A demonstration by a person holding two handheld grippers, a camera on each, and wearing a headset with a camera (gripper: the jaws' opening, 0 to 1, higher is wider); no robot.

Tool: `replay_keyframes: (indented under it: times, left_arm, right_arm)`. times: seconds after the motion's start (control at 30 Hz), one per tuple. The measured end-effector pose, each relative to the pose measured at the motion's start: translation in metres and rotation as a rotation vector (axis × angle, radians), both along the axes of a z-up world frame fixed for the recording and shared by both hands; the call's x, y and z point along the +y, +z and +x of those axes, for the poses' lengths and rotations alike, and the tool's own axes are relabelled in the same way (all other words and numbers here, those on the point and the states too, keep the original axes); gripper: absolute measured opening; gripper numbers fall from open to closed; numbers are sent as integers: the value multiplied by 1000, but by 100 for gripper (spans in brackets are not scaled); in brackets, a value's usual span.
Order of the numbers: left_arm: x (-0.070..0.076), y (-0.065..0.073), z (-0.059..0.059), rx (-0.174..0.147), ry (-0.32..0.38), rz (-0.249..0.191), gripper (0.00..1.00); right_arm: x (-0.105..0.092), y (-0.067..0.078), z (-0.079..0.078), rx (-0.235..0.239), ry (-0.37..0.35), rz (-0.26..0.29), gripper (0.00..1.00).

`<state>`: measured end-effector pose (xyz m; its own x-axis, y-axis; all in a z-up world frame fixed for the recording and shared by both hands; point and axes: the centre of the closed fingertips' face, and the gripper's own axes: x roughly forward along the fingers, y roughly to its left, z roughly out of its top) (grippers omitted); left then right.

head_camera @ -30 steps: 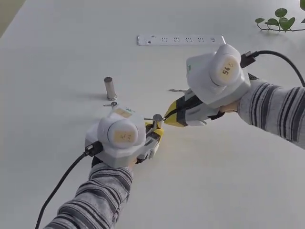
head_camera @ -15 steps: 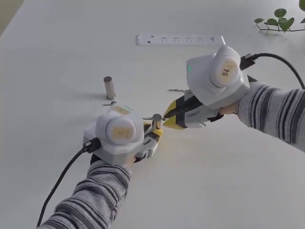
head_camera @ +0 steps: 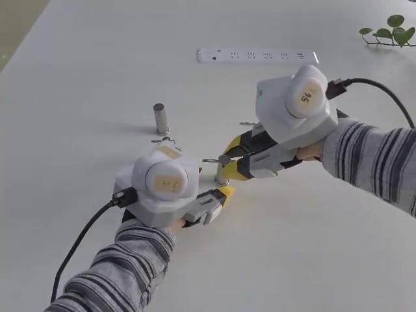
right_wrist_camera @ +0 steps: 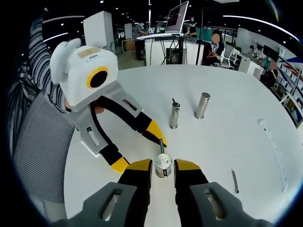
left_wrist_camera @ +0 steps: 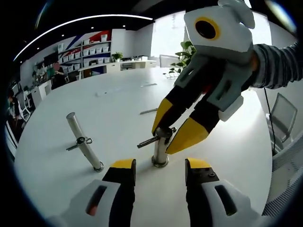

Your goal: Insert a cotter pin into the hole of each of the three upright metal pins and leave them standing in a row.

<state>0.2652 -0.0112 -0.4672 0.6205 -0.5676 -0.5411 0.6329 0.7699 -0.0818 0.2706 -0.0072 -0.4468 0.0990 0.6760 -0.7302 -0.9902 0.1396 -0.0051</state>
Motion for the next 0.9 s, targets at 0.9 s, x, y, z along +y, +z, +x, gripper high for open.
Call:
replay_keyframes:
  times: [0.9]
  left_arm:
    - [24, 29, -17, -20, 5, -69, 73]
  right_arm:
    - [0, -5, 10, 21, -12, 12, 8]
